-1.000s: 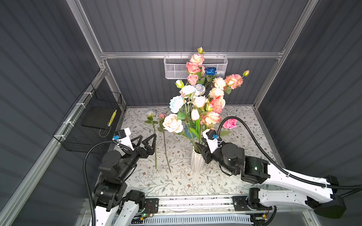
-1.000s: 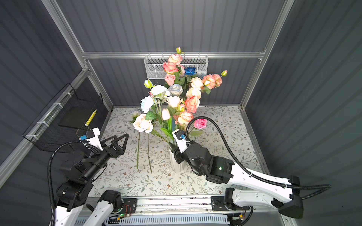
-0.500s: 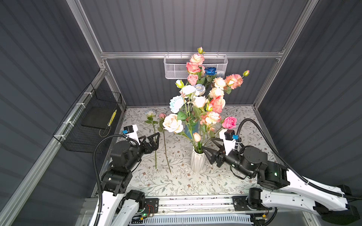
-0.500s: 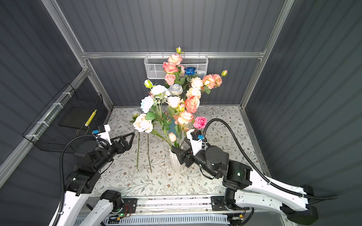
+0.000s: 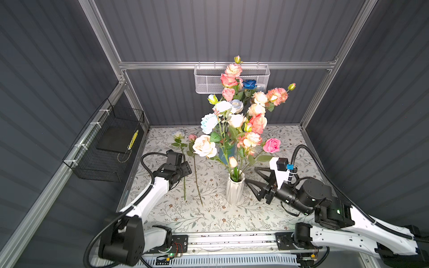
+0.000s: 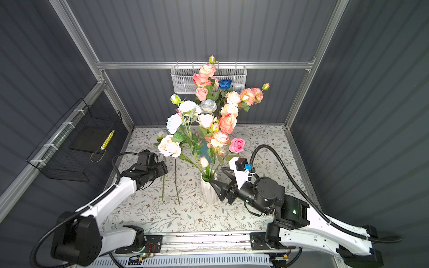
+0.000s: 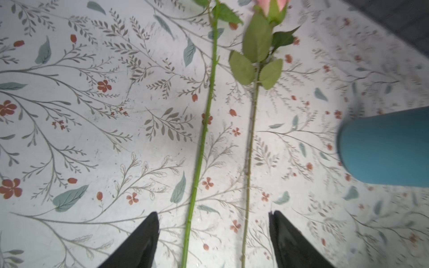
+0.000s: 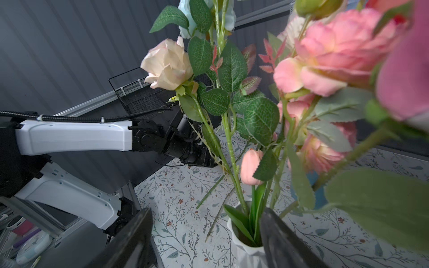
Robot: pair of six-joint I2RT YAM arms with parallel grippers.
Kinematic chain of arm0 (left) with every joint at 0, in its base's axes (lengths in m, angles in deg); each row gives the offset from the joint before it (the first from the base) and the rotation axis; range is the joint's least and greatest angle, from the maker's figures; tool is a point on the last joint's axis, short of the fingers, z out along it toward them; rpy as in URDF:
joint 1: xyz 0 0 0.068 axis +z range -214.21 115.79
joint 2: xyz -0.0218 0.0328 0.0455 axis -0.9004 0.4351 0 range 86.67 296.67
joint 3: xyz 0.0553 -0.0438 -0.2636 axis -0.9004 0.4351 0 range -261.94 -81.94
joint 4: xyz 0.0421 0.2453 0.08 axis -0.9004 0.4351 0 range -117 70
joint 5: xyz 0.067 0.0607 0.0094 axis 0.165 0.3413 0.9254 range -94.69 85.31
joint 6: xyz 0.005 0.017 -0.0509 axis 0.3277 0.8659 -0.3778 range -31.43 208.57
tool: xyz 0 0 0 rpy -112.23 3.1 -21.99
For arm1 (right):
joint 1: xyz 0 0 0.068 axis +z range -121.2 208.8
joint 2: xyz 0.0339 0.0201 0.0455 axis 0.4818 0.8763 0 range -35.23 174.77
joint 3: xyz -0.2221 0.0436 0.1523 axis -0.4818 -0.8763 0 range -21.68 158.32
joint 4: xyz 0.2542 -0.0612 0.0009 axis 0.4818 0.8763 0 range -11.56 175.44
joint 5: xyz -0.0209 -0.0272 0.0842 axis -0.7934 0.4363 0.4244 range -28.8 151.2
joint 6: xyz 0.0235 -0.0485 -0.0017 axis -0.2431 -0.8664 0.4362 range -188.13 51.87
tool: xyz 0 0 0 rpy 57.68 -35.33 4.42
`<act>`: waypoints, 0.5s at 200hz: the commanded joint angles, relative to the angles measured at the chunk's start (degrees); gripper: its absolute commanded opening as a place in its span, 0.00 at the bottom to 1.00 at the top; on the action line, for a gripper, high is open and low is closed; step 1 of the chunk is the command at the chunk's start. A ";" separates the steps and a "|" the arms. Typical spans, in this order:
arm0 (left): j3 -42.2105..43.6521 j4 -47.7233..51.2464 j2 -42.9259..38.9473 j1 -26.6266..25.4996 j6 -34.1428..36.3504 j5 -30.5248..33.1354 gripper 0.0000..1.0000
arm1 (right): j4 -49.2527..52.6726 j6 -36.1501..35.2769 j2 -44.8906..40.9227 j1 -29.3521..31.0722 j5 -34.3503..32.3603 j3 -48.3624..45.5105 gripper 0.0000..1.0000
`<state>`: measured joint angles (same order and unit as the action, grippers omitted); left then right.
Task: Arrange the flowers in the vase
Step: 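Lower the left gripper onto the loose stems and grasp the pale pink rose stem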
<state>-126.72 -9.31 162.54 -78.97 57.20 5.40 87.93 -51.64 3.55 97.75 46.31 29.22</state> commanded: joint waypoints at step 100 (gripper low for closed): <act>-21.84 -5.78 30.46 -1.38 3.01 2.39 0.54 | 2.70 0.65 -3.72 0.33 -0.97 -1.15 0.75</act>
<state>-143.52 -16.74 188.44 -79.74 58.49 5.07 89.57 -51.40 0.32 97.80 46.20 28.14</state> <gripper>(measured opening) 0.558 0.748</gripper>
